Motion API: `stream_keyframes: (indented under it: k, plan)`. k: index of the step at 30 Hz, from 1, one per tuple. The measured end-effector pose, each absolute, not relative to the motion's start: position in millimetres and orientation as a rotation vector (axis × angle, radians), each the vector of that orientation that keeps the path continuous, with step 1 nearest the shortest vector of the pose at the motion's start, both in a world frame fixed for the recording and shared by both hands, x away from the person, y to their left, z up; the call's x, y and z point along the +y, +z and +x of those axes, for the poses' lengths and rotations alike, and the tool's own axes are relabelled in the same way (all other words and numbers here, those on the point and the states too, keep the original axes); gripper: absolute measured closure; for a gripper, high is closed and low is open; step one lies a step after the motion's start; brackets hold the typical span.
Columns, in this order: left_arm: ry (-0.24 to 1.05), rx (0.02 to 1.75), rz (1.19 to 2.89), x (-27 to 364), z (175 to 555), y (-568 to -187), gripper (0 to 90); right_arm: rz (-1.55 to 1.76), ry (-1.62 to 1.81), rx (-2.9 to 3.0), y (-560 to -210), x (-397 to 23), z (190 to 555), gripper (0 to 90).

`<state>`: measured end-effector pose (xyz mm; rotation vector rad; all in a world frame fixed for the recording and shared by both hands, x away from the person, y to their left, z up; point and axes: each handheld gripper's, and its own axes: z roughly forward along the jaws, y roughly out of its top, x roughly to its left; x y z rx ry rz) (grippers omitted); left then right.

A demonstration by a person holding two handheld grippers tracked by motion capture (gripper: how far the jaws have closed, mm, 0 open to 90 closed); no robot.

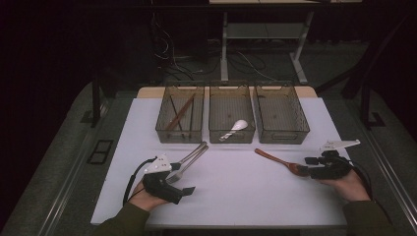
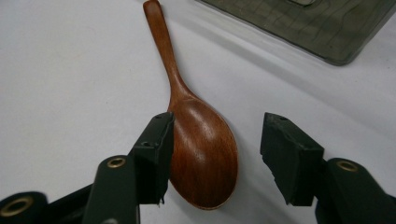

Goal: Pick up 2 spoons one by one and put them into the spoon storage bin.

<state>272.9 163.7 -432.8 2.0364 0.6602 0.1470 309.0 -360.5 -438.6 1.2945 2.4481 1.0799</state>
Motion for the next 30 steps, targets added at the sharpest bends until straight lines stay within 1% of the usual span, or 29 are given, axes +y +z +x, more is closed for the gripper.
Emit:
stream_keyframes:
  k: [4, 12, 18, 22, 26, 29, 30]
  plan:
    - [0.144, 0.663, 2.036, 163.3, 273.0, -433.1, 1.1, 1.293, 1.074, 2.458, -439.9, -359.0, 308.8, 47.3]
    - [0.145, 0.658, 2.033, 163.7, 275.0, -433.7, 1.2, 1.261, 1.047, 2.499, -443.3, -354.9, 308.2, 49.2]
    - [0.147, 0.655, 2.040, 164.3, 279.2, -435.3, 1.2, 1.210, 1.017, 2.541, -445.2, -350.2, 307.1, 53.3]
    - [0.144, 0.654, 2.038, 164.4, 279.0, -435.3, 1.3, 1.170, 1.017, 2.562, -445.0, -348.2, 306.0, 59.2]
    - [0.142, 0.651, 2.038, 163.3, 278.3, -435.6, 1.3, 1.129, 1.010, 2.584, -445.3, -344.4, 303.3, 62.0]
    - [0.138, 0.651, 2.037, 163.3, 278.6, -435.9, 1.3, 1.081, 0.971, 2.576, -445.3, -342.6, 301.7, 68.5]
    - [0.138, 0.650, 2.038, 163.4, 278.7, -435.9, 1.3, 1.081, 0.966, 2.571, -445.4, -342.4, 301.8, 69.4]
